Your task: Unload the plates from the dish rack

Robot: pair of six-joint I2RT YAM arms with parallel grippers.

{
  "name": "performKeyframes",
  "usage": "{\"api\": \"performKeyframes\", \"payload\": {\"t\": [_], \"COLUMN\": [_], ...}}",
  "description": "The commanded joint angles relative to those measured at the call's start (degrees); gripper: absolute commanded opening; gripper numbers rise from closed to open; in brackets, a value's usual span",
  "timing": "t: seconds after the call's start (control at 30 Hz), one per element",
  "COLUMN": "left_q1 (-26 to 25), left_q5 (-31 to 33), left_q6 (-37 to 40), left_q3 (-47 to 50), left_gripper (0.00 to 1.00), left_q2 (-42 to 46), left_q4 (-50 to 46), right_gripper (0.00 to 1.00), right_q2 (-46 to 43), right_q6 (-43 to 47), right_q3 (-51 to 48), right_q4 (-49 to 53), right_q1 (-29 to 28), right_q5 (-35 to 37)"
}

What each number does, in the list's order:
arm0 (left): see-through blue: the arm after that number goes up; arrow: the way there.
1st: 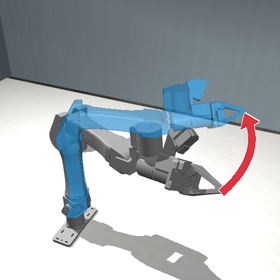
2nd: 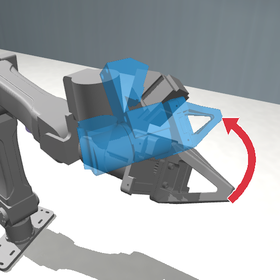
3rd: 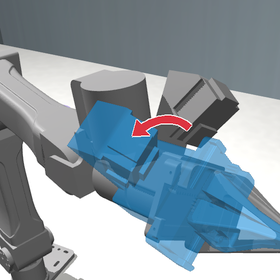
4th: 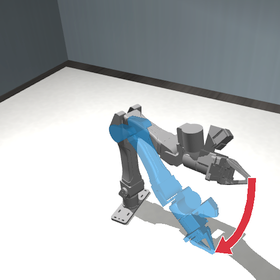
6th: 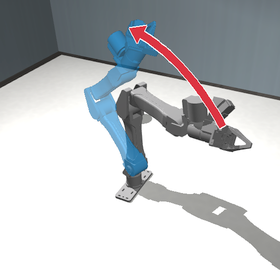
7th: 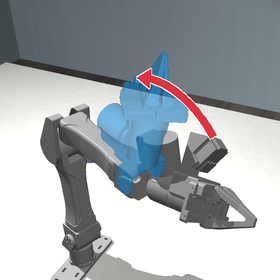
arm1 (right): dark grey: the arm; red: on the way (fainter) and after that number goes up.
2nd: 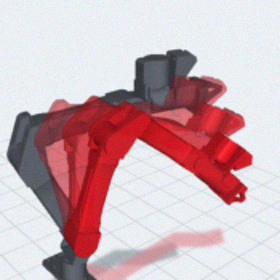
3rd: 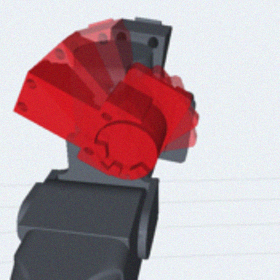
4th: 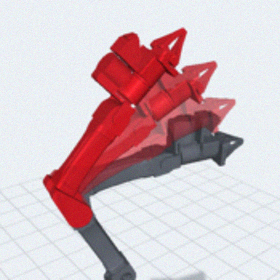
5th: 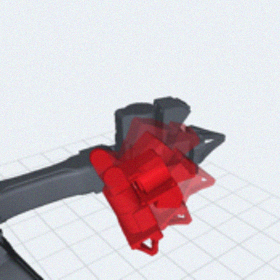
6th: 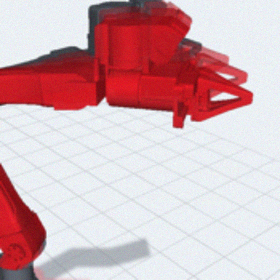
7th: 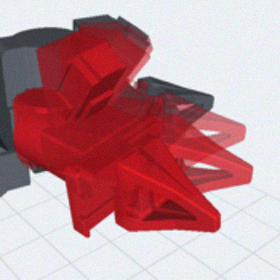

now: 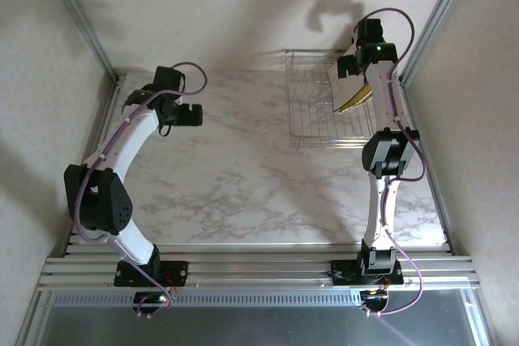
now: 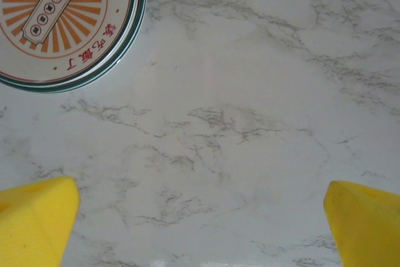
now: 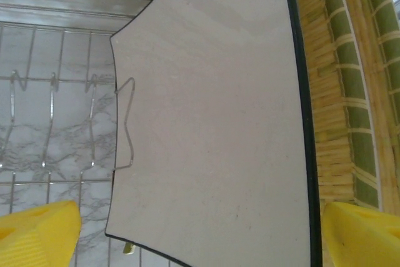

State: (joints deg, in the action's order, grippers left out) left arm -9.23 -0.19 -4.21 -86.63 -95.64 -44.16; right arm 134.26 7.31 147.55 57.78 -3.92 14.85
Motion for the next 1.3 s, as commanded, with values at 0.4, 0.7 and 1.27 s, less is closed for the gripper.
{"api": "performKeyframes", "payload": {"t": [0.4,0.7,1.27], "left_q1": [-0.2,-0.3,0.0], "left_q5": [-1.4,-1.0,-2.0], "left_q6": [1.9,1.8,1.6], "left_q3": [-2.5,-2.1,-0.4], "left_gripper": [1.0,1.0,1.0], "left_q2": [-2.7,-2.2,-2.2], "left_q4": [-0.2,-0.1,0.6], "right_gripper": [0.93,0.81,0.2], "right_q2": [3.5,4.6,3.4], "right_q6": [-1.0,-2.5,-3.9], "right_q3": [4.5,5.6,4.4], "right_q4": [-0.2,-0.3,-1.4], "right_q1": [0.2,-0.5,-1.3], "right_q5": [-1.5,-3.1,0.5]}}
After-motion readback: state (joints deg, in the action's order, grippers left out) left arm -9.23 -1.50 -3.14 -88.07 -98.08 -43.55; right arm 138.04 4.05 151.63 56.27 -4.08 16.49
